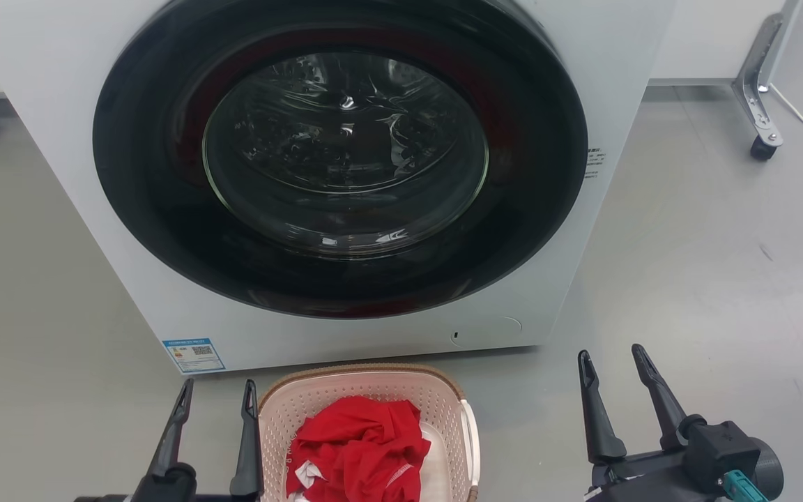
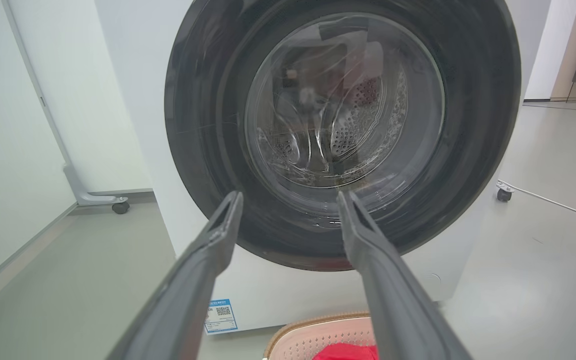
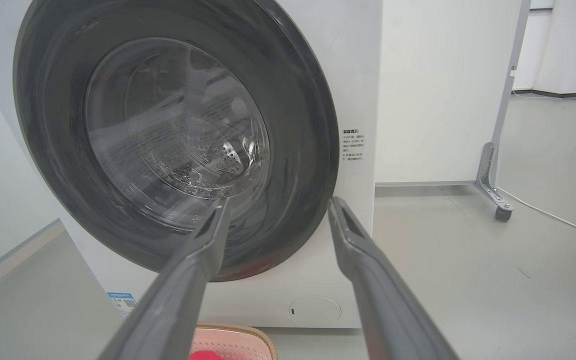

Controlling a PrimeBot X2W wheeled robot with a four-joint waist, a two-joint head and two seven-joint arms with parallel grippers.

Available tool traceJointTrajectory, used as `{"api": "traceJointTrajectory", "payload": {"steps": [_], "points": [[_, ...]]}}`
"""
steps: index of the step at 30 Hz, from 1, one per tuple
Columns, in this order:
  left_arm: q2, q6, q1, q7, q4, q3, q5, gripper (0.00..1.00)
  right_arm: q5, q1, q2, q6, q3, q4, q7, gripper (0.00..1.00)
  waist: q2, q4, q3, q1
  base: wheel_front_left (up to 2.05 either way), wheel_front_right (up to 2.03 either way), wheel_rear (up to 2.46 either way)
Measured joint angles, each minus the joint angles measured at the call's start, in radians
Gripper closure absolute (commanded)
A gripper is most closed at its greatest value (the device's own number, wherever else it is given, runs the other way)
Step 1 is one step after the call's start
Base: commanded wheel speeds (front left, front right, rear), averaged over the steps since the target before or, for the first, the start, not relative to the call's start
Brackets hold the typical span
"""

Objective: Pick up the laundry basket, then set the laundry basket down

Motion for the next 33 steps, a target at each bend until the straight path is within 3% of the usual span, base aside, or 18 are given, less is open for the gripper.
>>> {"api": "traceJointTrajectory", "payload": {"steps": [19, 33], "points": [[-0.011, -0.009, 0.002, 0.000, -0.017, -0.001, 0.000, 0.00, 0.002, 0.012, 0.007, 0.018, -0.035, -0.020, 0.000, 0.00, 0.0000, 0.004, 0.090, 0.0000, 0.00, 0.00, 0.00], [-0.023, -0.035, -0.228, 0.000, 0.096, -0.010, 0.000, 0.00, -0.010, -0.185, -0.003, 0.054, -0.052, 0.049, -0.001, 0.00, 0.0001, 0.019, 0.272, 0.0002, 0.00, 0.00, 0.00]]}}
